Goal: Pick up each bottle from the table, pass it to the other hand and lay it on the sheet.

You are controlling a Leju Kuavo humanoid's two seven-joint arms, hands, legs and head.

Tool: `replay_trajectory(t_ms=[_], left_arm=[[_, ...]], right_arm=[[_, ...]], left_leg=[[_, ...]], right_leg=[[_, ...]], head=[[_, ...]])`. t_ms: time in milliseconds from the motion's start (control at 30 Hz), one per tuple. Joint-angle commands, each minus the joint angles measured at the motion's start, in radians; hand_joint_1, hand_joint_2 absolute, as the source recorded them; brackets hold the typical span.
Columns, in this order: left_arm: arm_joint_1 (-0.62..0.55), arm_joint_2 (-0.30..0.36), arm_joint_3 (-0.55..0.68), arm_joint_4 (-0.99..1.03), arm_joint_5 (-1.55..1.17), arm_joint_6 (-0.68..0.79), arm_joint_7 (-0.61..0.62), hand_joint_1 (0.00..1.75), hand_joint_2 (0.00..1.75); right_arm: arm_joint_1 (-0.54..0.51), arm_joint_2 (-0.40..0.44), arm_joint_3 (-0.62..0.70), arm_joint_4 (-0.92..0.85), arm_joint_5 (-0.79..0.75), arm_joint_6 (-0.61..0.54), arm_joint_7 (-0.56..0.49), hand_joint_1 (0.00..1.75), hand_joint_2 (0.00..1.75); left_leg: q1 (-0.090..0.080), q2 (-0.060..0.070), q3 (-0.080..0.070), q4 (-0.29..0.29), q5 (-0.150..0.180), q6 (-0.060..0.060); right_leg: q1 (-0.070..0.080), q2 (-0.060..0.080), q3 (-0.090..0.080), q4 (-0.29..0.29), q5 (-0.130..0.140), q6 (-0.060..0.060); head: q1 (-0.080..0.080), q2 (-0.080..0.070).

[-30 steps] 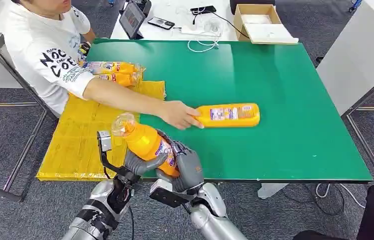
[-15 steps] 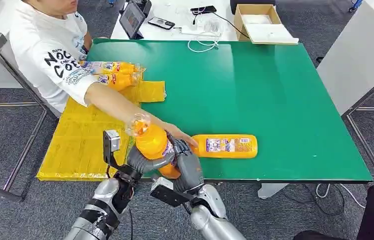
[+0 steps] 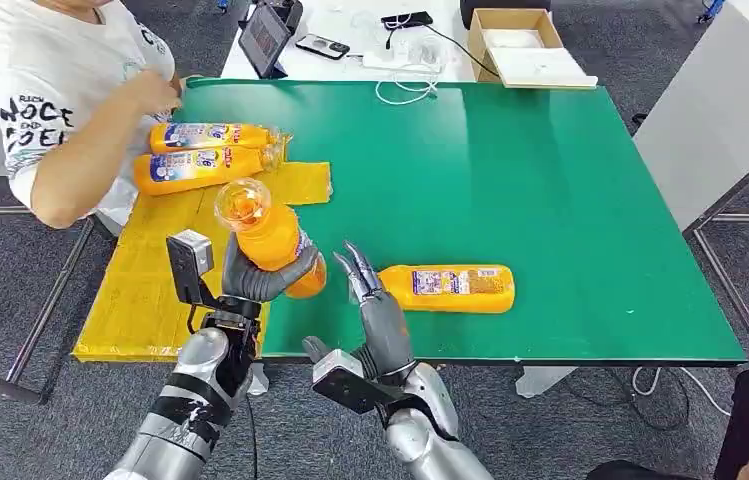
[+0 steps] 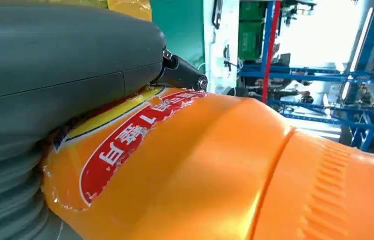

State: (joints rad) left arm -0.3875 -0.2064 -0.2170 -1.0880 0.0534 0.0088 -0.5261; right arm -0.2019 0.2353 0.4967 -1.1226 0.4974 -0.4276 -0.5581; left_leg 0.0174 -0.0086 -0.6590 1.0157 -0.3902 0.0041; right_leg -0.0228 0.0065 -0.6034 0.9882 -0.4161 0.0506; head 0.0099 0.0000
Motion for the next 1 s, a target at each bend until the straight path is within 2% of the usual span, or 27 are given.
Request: replay_trajectory(t_ms=[33, 67, 167, 300, 367, 467, 500, 533, 567, 667, 733, 767, 1000], left_arm=[[-0.04, -0.004, 0.029, 0.029, -0.007, 0.004, -0.002, 1.75, 1.75], [-0.04, -0.004, 0.029, 0.029, -0.007, 0.004, -0.002, 1.75, 1.75], [-0.045, -0.003, 0.036, 0.026, -0.027, 0.038, -0.015, 1.75, 1.75], [-0.081, 0.003, 0.075, 0.017, -0.092, 0.153, -0.039, 1.75, 1.75], [-0.102, 0.001, 0.111, 0.023, -0.092, 0.19, -0.052, 1.75, 1.75], [-0.144, 0.017, 0.15, 0.059, -0.118, 0.25, -0.064, 1.75, 1.75], [-0.167, 0.04, 0.143, 0.101, -0.211, 0.341, -0.077, 1.75, 1.75], [-0.185, 0.054, 0.143, 0.141, -0.252, 0.37, -0.072, 1.75, 1.75], [-0.231, 0.1, 0.089, 0.254, -0.456, 0.498, -0.005, 1.75, 1.75], [-0.347, 0.15, 0.064, 0.564, -0.704, 0.638, 0.034, 1.75, 1.75], [-0.373, 0.175, 0.054, 0.653, -0.794, 0.689, 0.073, 1.75, 1.75], [-0.379, 0.189, 0.048, 0.681, -0.862, 0.689, 0.129, 1.75, 1.75], [-0.39, 0.228, 0.026, 0.751, -0.994, 0.641, 0.229, 1.75, 1.75]], right_arm=[[-0.011, -0.03, 0.015, -0.002, -0.007, -0.002, -0.002, 0.0, 0.0], [-0.011, -0.03, 0.015, -0.002, -0.007, -0.002, -0.002, 0.0, 0.0], [-0.009, -0.03, 0.014, -0.005, -0.009, -0.006, -0.006, 0.0, 0.0], [0.001, -0.03, 0.014, -0.046, -0.021, -0.025, -0.032, 0.0, 0.0], [-0.002, -0.045, 0.02, -0.077, 0.019, -0.088, -0.044, 0.0, 0.0], [0.009, -0.058, -0.039, -0.181, -0.057, -0.124, -0.067, 0.0, 0.0], [0.016, -0.06, -0.064, -0.226, -0.086, -0.132, -0.08, 0.0, 0.0], [0.02, -0.059, -0.079, -0.253, -0.1, -0.14, -0.09, 0.0, 0.0], [0.029, -0.054, -0.097, -0.293, -0.138, -0.15, -0.121, 0.0, 0.0], [0.025, -0.058, -0.088, -0.324, -0.135, -0.151, -0.111, 0.0, 0.0], [0.012, -0.055, -0.077, -0.299, -0.135, -0.151, -0.111, 0.0, 0.0], [0.006, -0.053, -0.076, -0.289, -0.138, -0.158, -0.112, 0.0, 0.0], [-0.001, -0.051, -0.1, -0.274, -0.163, -0.188, -0.124, 0.0, 0.0]], left_leg=[[0.001, 0.0, 0.01, 0.0, -0.004, 0.001], [0.0, 0.0, 0.002, 0.0, -0.001, 0.0], [0.0, 0.001, 0.005, 0.0, -0.002, 0.001], [0.0, 0.0, 0.004, 0.001, -0.002, 0.001], [0.001, 0.0, 0.003, 0.001, -0.002, 0.001], [0.0, -0.001, 0.002, 0.001, -0.001, 0.001], [0.0, -0.001, 0.0, 0.001, 0.0, 0.0], [0.0, -0.001, 0.003, 0.001, -0.001, 0.001], [0.0, -0.001, 0.002, 0.001, -0.001, 0.001], [0.0, -0.003, 0.005, 0.0, 0.0, 0.0], [0.0, -0.001, 0.004, -0.001, 0.0, 0.0], [0.0, 0.0, 0.007, -0.001, -0.001, 0.0], [0.0, 0.004, 0.006, 0.0, -0.001, 0.0]], right_leg=[[0.002, -0.002, 0.011, 0.0, -0.004, -0.005], [0.001, -0.001, 0.003, -0.001, -0.001, -0.002], [0.001, -0.001, 0.005, -0.001, -0.002, -0.003], [0.002, -0.001, 0.004, 0.0, -0.002, -0.003], [0.002, -0.002, 0.003, 0.001, -0.002, -0.002], [0.001, -0.002, 0.002, 0.001, -0.001, -0.002], [0.001, -0.001, 0.001, 0.0, 0.0, -0.001], [0.001, -0.002, 0.003, 0.001, -0.002, -0.002], [0.001, -0.002, 0.002, 0.001, -0.001, -0.002], [0.001, -0.004, 0.006, 0.001, -0.002, -0.003], [0.0, -0.001, 0.004, 0.0, 0.0, -0.002], [0.001, -0.001, 0.006, -0.001, -0.001, -0.003], [0.001, 0.002, 0.005, 0.0, -0.001, -0.002]], head=[[0.0, 0.0], [0.0, 0.0], [0.0, 0.0], [0.0, 0.0], [0.0, 0.0], [0.0, 0.0], [0.0, 0.0], [0.0, 0.0], [0.0, 0.0], [0.0, 0.0], [0.0, 0.0], [0.0, 0.0], [0.0, 0.0]])
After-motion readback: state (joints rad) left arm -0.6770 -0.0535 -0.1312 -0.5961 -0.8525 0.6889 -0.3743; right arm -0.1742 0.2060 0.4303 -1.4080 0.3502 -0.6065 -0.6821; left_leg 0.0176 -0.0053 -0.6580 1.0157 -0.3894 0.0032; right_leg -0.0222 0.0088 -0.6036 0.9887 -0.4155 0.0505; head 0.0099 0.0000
